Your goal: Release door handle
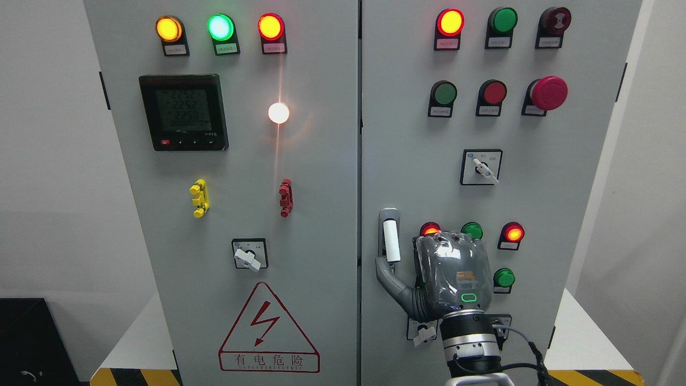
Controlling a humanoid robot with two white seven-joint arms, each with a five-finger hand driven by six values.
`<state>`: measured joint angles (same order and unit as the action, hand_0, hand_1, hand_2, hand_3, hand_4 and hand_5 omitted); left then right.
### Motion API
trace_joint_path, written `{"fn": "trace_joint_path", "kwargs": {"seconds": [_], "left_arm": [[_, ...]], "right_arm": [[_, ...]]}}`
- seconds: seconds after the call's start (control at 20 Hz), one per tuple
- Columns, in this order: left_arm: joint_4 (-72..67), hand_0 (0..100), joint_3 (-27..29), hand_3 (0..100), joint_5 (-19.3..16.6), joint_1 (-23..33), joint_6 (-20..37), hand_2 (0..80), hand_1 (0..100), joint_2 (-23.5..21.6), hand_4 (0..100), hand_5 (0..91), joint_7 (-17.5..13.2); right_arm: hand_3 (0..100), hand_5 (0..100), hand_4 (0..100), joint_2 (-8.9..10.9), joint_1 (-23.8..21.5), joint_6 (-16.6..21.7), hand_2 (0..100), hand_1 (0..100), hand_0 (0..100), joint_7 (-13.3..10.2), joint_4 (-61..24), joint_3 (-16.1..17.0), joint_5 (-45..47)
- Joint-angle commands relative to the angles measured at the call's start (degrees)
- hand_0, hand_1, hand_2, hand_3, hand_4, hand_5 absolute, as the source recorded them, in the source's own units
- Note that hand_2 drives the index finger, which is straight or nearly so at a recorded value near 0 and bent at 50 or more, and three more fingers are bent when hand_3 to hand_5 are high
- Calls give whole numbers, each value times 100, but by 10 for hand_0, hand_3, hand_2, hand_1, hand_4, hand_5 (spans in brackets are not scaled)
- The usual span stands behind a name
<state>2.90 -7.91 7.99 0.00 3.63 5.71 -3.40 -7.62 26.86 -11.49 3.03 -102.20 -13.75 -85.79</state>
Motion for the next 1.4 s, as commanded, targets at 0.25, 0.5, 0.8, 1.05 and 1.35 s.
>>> {"fn": "trace_joint_path", "kwargs": {"seconds": [0.25,0.5,0.8,1.05,1.35], "left_arm": [[0,120,0,0,1,105,-3,0,556,0,0,0,-3],[0,120,0,0,1,105,-3,0,556,0,0,0,-3],[0,120,0,0,1,105,-3,0,556,0,0,0,-3],[0,120,0,0,1,114,-3,0,556,0,0,0,-3],[0,120,0,0,1,105,-3,0,556,0,0,0,-3]], "right_arm": [[1000,915,941,-2,-5,-2,959,183,418,-13,25,21,1],[1000,915,943,-3,-14,-2,957,196,422,-21,16,22,1],[1000,915,943,-11,-32,-2,957,220,434,-21,7,13,1],[1000,916,945,-11,-32,-2,957,225,452,-39,7,22,1],[1000,916,948,-11,-40,-28,955,221,472,-48,7,22,1]]}}
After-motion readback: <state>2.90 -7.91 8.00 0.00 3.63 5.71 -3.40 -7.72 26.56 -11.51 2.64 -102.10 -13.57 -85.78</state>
